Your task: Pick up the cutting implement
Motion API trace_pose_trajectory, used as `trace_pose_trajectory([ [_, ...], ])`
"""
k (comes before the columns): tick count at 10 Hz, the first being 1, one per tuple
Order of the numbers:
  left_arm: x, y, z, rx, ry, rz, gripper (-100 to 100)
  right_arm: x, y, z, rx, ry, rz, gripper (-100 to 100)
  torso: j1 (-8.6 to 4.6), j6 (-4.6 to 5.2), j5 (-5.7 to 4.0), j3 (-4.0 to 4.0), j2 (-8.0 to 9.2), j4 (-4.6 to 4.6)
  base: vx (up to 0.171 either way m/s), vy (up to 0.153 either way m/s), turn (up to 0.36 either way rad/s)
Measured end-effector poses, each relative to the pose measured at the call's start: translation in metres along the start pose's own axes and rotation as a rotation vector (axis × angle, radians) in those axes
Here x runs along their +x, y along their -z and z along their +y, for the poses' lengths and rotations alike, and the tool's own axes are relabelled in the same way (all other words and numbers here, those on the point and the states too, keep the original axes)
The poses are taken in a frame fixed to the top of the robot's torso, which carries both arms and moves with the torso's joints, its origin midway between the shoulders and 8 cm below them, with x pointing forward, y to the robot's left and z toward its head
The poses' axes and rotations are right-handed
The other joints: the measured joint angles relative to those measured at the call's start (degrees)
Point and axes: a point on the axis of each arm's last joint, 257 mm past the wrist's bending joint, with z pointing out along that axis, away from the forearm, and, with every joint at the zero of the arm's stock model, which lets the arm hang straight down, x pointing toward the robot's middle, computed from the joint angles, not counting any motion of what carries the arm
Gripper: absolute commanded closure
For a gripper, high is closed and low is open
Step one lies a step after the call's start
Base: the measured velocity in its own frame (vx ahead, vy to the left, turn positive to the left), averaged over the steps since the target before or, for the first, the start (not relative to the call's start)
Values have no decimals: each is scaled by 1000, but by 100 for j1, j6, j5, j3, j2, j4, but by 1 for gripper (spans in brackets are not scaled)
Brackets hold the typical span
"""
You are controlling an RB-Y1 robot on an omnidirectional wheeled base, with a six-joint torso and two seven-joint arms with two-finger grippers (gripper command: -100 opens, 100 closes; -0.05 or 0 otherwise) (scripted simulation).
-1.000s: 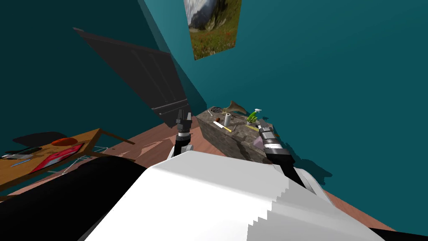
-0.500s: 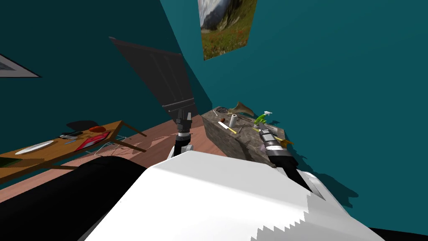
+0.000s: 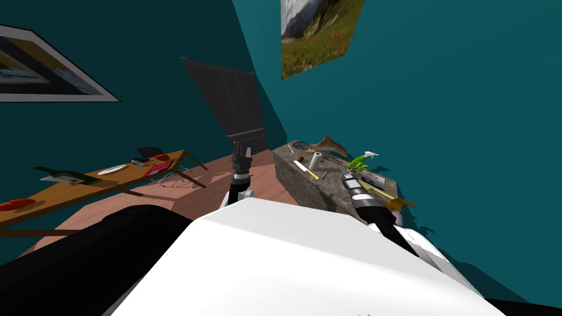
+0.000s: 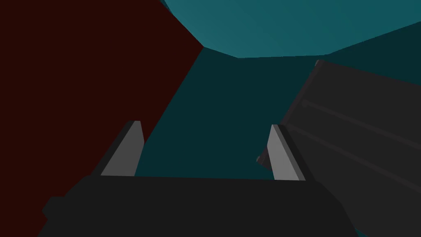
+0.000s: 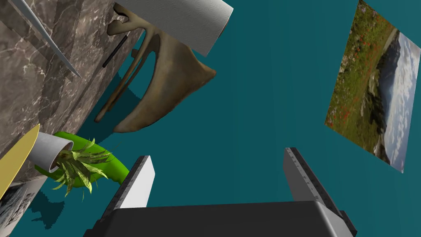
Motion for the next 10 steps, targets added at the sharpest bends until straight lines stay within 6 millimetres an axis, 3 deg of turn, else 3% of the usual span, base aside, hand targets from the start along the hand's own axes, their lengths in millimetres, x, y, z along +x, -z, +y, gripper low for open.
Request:
trace_pose_trajectory([
  [3, 0, 0, 0, 0, 0, 0, 0, -3, 2, -31, 104, 14, 32, -100, -3, 4, -1, 0, 1, 0, 23, 15, 223],
  [10, 0, 0, 0, 0, 0, 0, 0, -4, 30, -112, 359, 28, 99, -100, -14, 4, -3, -4, -6, -1, 33, -3, 181],
])
